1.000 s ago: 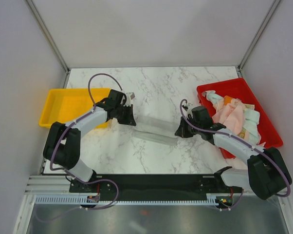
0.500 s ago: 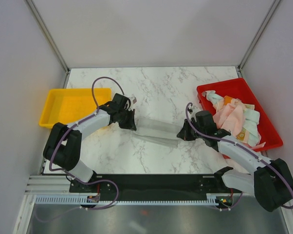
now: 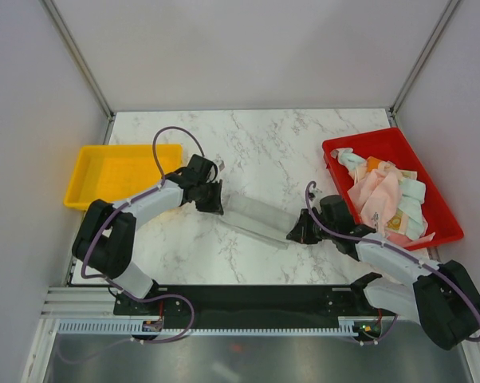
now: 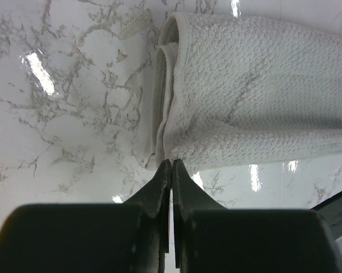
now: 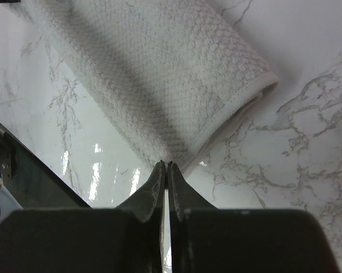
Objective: Fold and stack the towels
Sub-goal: Fold the towel
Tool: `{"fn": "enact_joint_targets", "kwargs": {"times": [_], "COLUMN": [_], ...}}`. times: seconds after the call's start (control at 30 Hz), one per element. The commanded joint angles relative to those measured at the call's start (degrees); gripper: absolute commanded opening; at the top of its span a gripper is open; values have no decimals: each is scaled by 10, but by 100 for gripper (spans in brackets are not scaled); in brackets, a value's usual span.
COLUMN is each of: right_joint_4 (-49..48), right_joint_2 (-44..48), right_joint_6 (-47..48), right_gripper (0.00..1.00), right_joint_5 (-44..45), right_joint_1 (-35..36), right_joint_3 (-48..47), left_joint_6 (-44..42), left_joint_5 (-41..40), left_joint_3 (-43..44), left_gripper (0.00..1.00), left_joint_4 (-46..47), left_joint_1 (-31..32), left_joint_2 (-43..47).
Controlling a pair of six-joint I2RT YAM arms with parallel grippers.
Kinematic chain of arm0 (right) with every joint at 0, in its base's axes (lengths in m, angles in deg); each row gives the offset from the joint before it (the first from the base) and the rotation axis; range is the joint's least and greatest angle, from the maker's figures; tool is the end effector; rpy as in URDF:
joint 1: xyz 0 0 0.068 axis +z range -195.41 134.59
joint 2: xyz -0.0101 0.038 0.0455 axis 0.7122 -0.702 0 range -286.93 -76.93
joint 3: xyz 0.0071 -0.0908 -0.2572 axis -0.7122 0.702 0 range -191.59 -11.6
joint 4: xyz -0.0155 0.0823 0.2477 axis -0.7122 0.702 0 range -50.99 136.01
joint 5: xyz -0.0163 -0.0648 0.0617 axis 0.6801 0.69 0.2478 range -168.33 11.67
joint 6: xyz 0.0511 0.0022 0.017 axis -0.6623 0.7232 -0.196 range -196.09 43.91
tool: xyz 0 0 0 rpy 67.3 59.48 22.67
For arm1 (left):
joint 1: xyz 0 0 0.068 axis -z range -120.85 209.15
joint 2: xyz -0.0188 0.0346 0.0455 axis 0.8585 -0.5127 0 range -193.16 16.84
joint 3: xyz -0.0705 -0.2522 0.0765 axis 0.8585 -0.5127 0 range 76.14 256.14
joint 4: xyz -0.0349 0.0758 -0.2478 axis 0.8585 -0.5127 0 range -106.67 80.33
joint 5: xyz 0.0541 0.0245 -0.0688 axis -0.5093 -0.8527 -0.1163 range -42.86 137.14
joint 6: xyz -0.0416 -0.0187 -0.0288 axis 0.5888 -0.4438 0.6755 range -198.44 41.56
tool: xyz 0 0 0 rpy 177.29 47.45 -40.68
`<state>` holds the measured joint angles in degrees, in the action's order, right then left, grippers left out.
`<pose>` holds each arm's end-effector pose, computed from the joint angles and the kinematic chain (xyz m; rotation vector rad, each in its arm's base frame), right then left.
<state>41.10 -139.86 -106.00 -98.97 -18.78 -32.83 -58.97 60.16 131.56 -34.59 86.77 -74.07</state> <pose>0.1733 0.1009 0.1562 -0.1203 2.4529 0.8876 0.2730 -0.1518 0.1895 0.2730 2.6891 -0.5674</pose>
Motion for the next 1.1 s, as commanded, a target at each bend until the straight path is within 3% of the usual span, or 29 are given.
{"fn": "enact_joint_targets", "kwargs": {"times": [0.0, 0.07, 0.1, 0.13, 0.17, 0.23, 0.27, 0.43, 0.5, 0.67, 0.77, 0.97, 1.07], "right_joint_4": [-32, -40, -41, -41, -41, -38, -26, 62, 79, 26, -3, -118, -121], "right_joint_2": [19, 21, 20, 18, 18, 21, 25, 58, 61, 10, -33, -55, -49], "right_joint_6": [-16, -22, -23, -24, -26, -30, -34, -38, -44, -59, -58, -94, -86], "right_gripper": [6, 13, 26, 30, 33, 39, 40, 39, 32, 29, 28, 28, 28], "right_joint_5": [-11, -19, -22, -26, -30, -43, -48, -13, -7, -28, -34, -55, -16], "right_joint_1": [2, 3, 4, 4, 4, 4, 4, 4, 5, 4, 4, 4, 4], "right_joint_3": [7, 12, 14, 15, 16, 15, 8, -42, -64, -90, -80, 14, 29], "left_joint_6": [15, 19, 21, 23, 25, 24, 24, 27, 39, 66, 93, 103, 113], "left_joint_5": [-42, -55, -57, -57, -61, -62, -63, -98, -77, -7, 50, 7, -13], "left_joint_3": [0, 1, 0, -1, -2, 0, 4, 68, 88, 94, 52, 0, -1], "left_gripper": [2, 7, 11, 18, 32, 47, 49, 54, 56, 55, 54, 53, 53], "left_joint_4": [15, 15, 15, 15, 15, 13, 9, -42, -46, -11, 42, 83, 81], "left_joint_1": [2, 2, 2, 2, 2, 3, 3, 3, 3, 16, 17, 19, 19], "left_joint_2": [21, 16, 14, 12, 10, 11, 13, 43, 53, 32, 11, -43, -58]}}
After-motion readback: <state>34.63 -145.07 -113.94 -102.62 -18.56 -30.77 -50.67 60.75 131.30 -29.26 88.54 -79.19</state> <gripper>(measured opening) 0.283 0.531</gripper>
